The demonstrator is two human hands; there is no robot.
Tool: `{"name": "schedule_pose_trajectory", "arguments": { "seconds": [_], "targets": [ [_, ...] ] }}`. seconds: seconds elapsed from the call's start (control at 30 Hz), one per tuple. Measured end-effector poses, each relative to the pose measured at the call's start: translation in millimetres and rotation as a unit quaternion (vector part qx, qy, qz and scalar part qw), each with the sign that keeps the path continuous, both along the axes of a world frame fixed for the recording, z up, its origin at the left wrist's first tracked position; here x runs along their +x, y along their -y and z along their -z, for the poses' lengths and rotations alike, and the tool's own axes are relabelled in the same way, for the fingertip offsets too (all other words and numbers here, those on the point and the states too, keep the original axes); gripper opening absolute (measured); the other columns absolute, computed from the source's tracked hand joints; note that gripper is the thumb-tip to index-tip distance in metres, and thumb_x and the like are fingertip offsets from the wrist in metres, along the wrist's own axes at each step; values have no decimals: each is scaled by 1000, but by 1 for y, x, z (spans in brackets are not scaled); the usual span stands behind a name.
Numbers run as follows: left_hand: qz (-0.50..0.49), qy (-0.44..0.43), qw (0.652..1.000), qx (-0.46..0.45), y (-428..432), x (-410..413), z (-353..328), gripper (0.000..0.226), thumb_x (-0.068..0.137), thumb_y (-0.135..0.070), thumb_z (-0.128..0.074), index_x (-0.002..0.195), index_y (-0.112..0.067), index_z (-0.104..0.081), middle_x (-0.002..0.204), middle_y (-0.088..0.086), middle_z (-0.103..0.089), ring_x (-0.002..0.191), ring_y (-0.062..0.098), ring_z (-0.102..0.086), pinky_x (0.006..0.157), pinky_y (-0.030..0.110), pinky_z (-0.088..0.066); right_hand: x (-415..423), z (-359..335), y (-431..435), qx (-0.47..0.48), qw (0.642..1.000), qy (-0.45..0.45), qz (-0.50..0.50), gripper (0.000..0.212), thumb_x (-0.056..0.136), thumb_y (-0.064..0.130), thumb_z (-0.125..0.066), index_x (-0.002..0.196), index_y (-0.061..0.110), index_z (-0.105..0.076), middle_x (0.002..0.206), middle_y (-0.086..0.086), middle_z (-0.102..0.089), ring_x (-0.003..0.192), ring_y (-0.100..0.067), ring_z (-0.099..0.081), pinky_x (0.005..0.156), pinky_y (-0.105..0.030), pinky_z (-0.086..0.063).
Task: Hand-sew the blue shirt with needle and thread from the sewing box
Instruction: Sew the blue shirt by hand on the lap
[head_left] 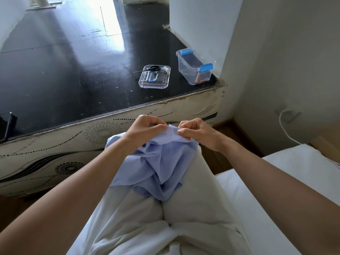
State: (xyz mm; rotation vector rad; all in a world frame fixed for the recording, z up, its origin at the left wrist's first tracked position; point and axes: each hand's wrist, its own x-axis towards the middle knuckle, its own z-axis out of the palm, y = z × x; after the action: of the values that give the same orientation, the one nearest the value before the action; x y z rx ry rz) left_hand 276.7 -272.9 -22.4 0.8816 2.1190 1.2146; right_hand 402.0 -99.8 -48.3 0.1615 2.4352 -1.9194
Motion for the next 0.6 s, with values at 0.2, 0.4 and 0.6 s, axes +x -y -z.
{"name": "schedule_pose_trajectory", "arguments": {
  "seconds": [0.2, 0.4, 0.6],
  "targets": [
    [16, -7, 1000, -2, 0, 0, -1, 12, 89, -17, -70, 78, -17, -74, 72, 0, -69, 66, 3, -58, 61, 16, -48, -1, -3, 2, 14, 1000, 3, 15, 37, 100, 22, -51, 66, 8, -52, 72, -16, -44, 70, -26, -43, 63, -24, -38],
    [-34, 13, 999, 26, -2, 1, 2, 5, 87, -16, -72, 84, -13, -75, 82, 7, -71, 75, 13, -61, 71, 28, -52, -5, 0, 8, -13, 996, -41, 82, 31, 90, 36, -52, 72, 12, -53, 72, -10, -49, 68, -18, -48, 60, -20, -40],
    [-53, 16, 998, 27, -2, 2, 2, 11, 86, -17, -73, 75, -20, -75, 74, 3, -70, 67, 7, -58, 65, 23, -49, -7, 8, 7, -8, 991, -72, 109, 30, 90, 30, -52, 73, 5, -52, 69, -10, -49, 64, -13, -48, 59, -20, -42]
  ]
}}
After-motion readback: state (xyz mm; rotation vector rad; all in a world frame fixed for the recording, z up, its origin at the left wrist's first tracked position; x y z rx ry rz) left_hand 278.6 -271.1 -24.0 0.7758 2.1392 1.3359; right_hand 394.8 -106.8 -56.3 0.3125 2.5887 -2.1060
